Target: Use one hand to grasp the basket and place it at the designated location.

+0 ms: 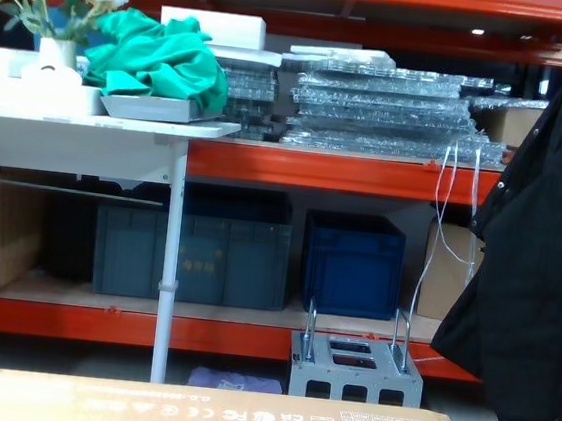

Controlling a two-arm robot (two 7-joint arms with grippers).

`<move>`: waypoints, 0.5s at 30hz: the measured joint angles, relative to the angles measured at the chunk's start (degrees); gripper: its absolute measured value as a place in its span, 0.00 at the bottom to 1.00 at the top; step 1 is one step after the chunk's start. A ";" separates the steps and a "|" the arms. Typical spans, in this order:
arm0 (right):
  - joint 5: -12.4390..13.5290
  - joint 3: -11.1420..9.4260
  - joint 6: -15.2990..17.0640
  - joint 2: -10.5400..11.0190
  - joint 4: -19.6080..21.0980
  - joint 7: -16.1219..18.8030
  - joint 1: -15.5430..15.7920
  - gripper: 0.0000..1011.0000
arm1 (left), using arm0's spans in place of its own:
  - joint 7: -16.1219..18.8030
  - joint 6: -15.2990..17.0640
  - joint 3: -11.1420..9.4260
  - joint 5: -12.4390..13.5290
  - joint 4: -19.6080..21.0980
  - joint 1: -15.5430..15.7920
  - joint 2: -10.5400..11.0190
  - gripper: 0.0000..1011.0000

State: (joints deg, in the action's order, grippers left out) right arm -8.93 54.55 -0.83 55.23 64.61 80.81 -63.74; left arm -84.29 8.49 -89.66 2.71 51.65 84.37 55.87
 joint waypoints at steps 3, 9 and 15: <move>0.47 -0.51 0.00 0.55 0.74 -0.02 -0.11 0.23 | 0.00 0.00 0.00 0.00 0.01 0.00 0.00 0.00; 1.44 -1.63 -0.10 1.85 2.45 0.03 -0.40 0.23 | 0.00 0.00 0.00 0.00 0.01 0.00 0.00 0.00; 2.60 -2.99 -0.24 3.65 5.39 0.46 -0.78 0.23 | 0.00 0.00 0.00 0.00 0.01 0.00 0.00 0.00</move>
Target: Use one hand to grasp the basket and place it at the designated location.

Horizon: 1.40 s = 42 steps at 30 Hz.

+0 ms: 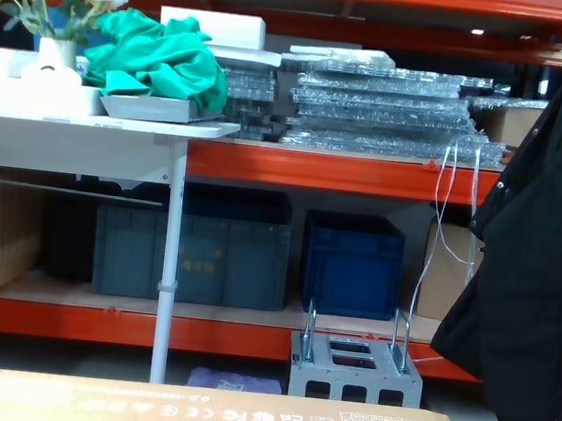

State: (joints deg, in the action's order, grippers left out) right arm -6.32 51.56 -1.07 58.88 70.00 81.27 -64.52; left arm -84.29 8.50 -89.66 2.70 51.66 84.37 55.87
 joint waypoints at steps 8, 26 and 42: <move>0.76 -1.13 -0.05 1.38 2.17 0.44 -0.33 0.23 | 0.00 0.00 0.00 0.00 0.00 0.00 0.00 0.00; 0.63 -3.05 -2.10 3.14 9.91 0.67 -1.62 0.23 | 0.00 0.00 0.00 0.01 0.00 0.00 0.00 0.00; 1.69 -1.80 -8.98 1.49 14.85 2.65 -3.77 0.23 | 0.00 0.00 0.00 0.00 0.01 0.00 0.00 0.00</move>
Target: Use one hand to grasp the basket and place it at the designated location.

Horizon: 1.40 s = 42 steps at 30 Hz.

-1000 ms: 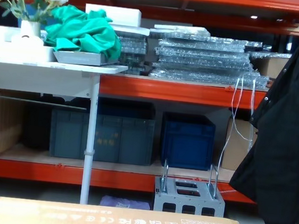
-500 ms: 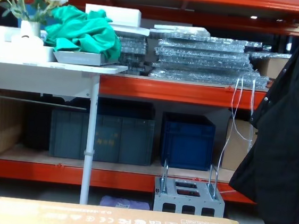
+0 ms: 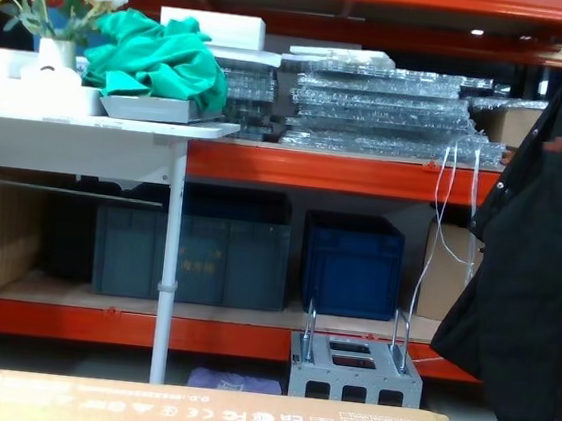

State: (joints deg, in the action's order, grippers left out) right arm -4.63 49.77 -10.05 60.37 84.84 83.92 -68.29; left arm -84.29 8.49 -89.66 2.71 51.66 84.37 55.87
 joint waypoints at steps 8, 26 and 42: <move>1.03 1.02 -3.24 -1.01 1.91 0.58 -0.83 0.23 | 0.00 0.00 0.00 0.00 -0.01 0.00 0.00 0.00; 4.28 3.80 -14.97 -3.53 11.64 -0.37 -1.32 0.23 | 0.00 0.00 0.00 0.00 0.02 0.00 0.00 0.00; 5.44 6.67 -24.22 -5.43 18.18 -2.24 -0.96 0.23 | 0.00 0.00 0.00 0.02 -0.02 0.00 0.00 0.00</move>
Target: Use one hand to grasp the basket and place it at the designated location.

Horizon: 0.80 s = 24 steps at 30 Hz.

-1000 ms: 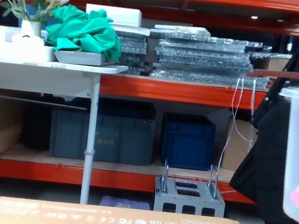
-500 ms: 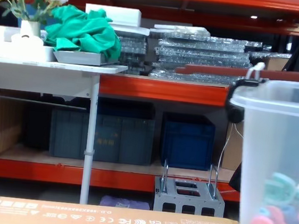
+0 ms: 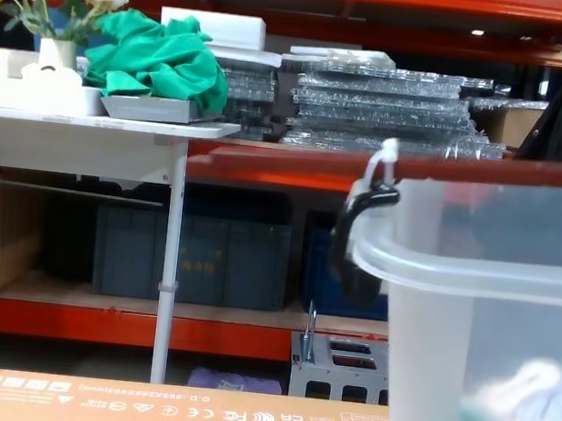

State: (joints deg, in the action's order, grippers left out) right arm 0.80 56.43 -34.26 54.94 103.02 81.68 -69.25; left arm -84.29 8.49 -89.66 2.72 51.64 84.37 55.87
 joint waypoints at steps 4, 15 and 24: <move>0.07 0.94 -1.76 -0.72 0.89 0.01 -0.06 0.23 | 0.00 0.00 0.00 -0.01 0.01 0.00 0.00 0.00; -3.20 4.37 -5.95 -3.87 5.31 -1.84 1.34 0.23 | 0.00 0.00 0.00 -0.01 0.01 0.00 0.00 0.00; -6.23 6.09 -5.90 -5.74 6.35 -4.92 3.15 0.23 | 0.00 0.00 0.00 -0.01 0.01 0.00 0.00 0.00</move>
State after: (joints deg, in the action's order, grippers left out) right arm -5.42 62.52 -40.17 49.20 109.38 76.75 -66.10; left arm -84.29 8.49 -89.66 2.71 51.65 84.37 55.88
